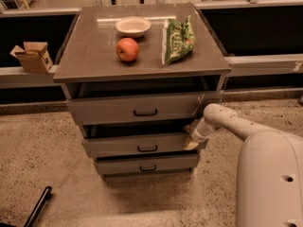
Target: Open middle drawer
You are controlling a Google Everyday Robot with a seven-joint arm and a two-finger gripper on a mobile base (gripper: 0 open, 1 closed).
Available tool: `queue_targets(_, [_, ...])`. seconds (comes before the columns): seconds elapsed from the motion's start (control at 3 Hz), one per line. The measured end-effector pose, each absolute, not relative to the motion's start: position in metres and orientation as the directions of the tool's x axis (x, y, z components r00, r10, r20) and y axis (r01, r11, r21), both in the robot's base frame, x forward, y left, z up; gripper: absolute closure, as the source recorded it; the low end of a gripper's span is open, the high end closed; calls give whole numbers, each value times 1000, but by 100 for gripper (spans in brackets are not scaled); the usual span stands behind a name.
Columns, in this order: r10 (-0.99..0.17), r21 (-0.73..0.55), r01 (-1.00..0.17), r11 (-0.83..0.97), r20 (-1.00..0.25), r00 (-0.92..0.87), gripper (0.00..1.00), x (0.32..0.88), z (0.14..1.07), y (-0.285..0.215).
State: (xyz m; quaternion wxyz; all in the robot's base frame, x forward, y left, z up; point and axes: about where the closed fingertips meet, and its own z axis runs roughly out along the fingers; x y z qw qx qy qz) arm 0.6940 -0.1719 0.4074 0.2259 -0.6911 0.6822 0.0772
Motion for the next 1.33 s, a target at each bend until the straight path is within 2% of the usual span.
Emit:
queue_targets(0.33, [-908,-231,-973,1,-407,96,45,690,421,-167])
queue_targets(0.67, [-875,-248,-969,-19,-465,136,27,661,417,-148])
queue_targets(1.0, [-854,-230,-972,-48,-495,159,4,639,409,-128])
queue_targets(1.33, [-857,-232,-972,-44,-491,156,0,643,410,-131])
